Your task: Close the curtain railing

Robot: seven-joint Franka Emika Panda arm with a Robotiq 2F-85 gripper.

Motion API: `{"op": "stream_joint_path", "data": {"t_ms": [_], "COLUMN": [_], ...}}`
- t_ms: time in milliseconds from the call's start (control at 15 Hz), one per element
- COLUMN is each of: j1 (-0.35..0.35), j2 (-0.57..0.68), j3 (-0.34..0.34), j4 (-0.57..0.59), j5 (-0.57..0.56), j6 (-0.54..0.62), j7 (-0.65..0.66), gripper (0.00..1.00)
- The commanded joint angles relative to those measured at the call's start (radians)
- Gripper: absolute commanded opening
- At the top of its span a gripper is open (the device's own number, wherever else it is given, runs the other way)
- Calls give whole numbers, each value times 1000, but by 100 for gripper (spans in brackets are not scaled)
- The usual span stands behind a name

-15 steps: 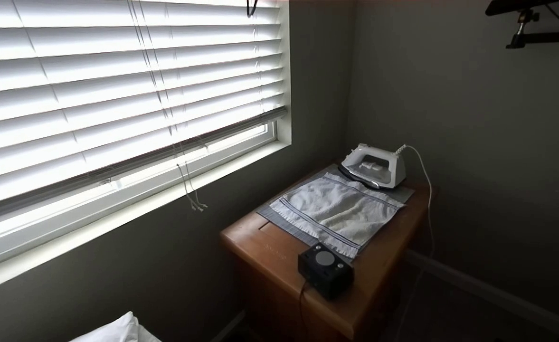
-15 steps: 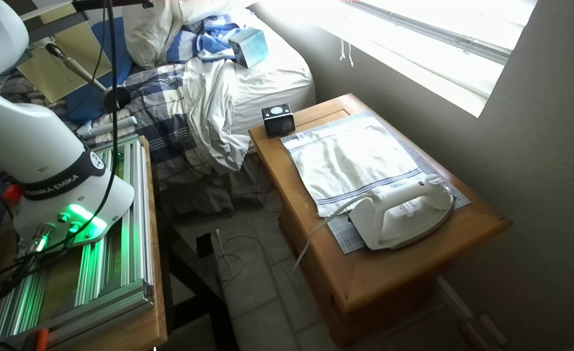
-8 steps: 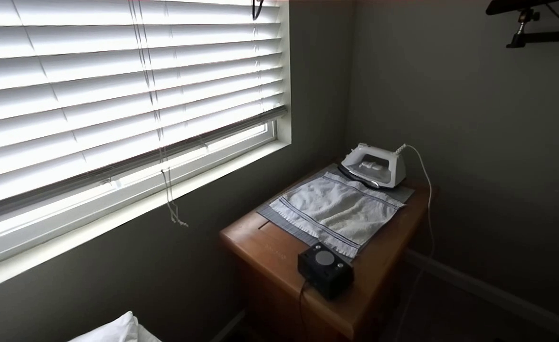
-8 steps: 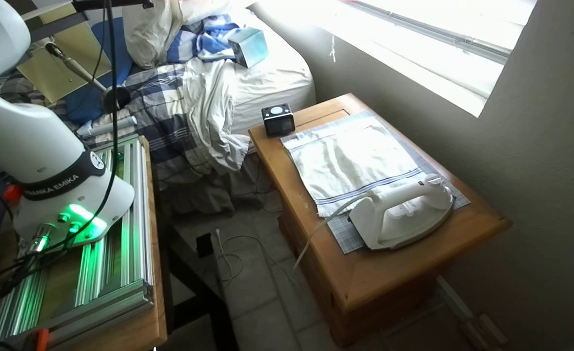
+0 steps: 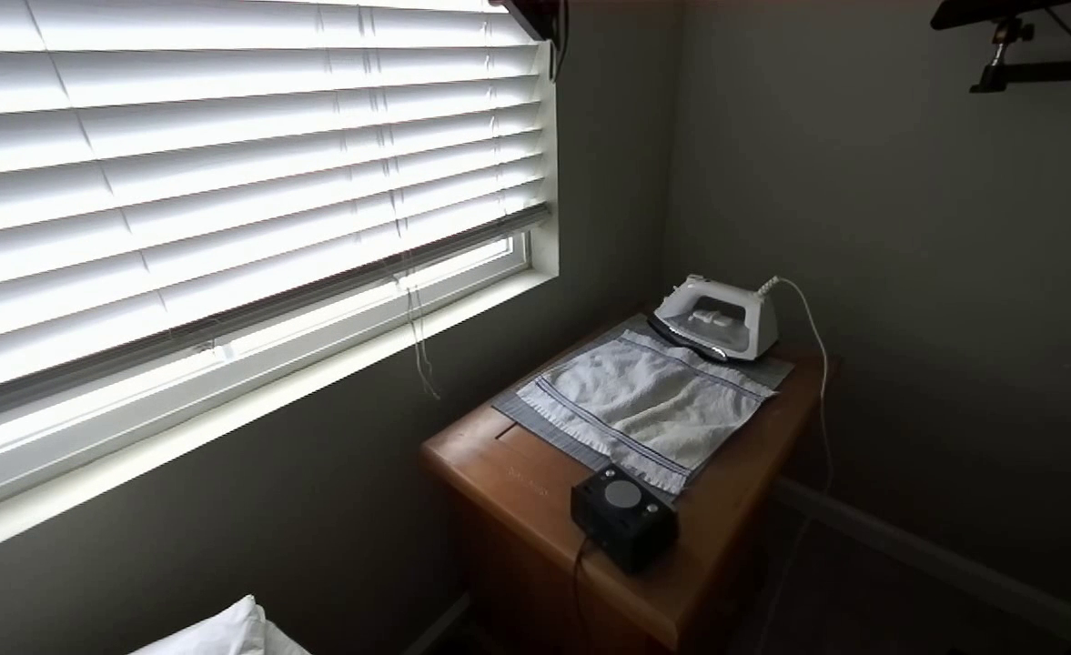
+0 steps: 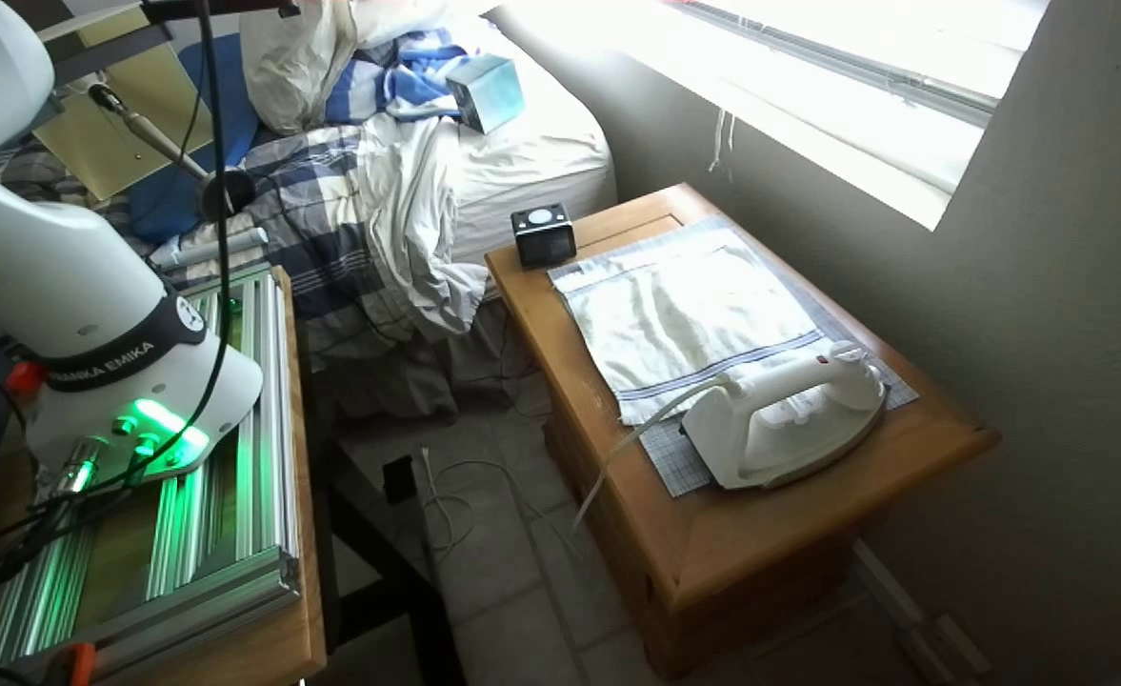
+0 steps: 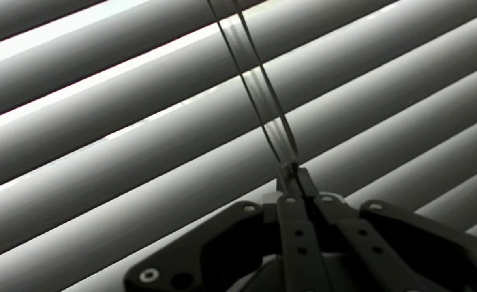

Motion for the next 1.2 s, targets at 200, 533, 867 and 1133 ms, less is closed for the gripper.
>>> {"op": "stream_joint_path", "data": {"t_ms": [200, 533, 867, 1133], "j1": [208, 426, 630, 774], "j2": [-95, -245, -291, -271], "j3": [-353, -677, -994, -1225], "j4": [-38, -80, -43, 18], "j5": [197, 315, 181, 93], "j6": [-79, -271, -357, -382], "j7": [-219, -340, -275, -215], "gripper": [1, 1, 1, 1]}}
